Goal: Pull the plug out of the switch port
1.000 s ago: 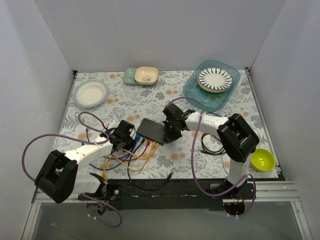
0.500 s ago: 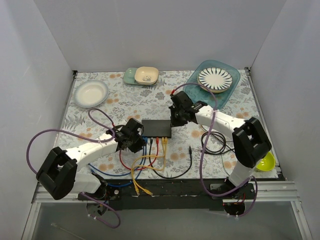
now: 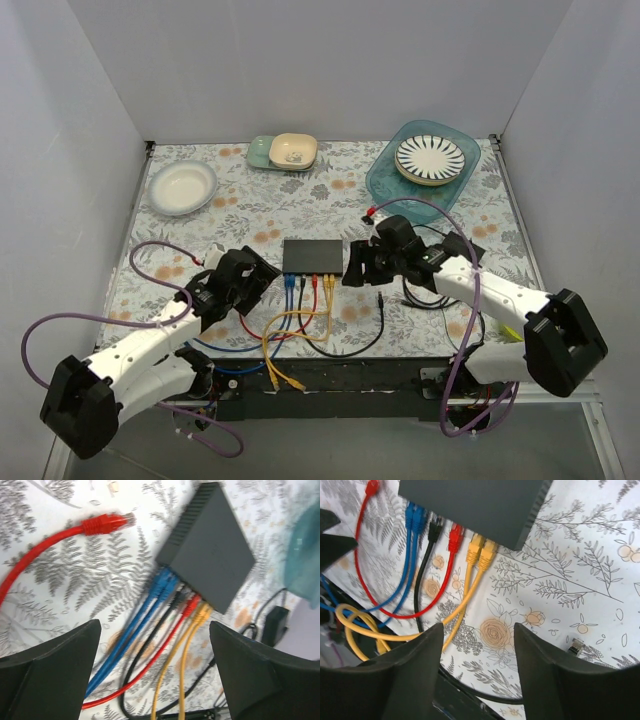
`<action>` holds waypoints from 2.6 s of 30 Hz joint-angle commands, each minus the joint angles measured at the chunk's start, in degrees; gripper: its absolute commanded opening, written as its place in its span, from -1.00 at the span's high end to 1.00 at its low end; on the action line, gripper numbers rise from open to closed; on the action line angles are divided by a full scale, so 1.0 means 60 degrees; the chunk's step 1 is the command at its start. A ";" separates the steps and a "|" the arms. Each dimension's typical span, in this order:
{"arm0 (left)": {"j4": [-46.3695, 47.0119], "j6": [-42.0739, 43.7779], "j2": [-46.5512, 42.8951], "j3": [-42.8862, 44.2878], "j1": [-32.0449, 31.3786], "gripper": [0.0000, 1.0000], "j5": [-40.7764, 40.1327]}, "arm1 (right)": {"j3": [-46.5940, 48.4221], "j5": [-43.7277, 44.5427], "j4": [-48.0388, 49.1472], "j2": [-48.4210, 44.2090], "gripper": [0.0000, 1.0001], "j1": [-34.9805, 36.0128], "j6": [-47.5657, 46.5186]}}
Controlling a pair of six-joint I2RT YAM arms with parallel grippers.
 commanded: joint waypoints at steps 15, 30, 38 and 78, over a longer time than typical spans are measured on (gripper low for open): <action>0.4176 0.1318 0.3695 0.2031 0.0582 -0.38 0.1413 | -0.1466 -0.1973 0.3948 0.0348 -0.14 -0.1031 0.2427; 0.2939 0.2342 0.6729 0.5184 0.1315 -0.29 0.1147 | 0.0348 -0.1563 0.1472 0.3184 0.53 -0.1031 0.0948; 0.3688 0.3266 0.6949 0.4789 0.1329 -0.25 0.1748 | 0.2152 -0.0976 0.0666 0.4726 0.56 -0.1279 0.1137; 0.1887 0.3164 0.6747 0.4654 0.1812 -0.15 0.0563 | 0.2445 0.0336 -0.0373 0.3747 0.50 -0.1456 0.0084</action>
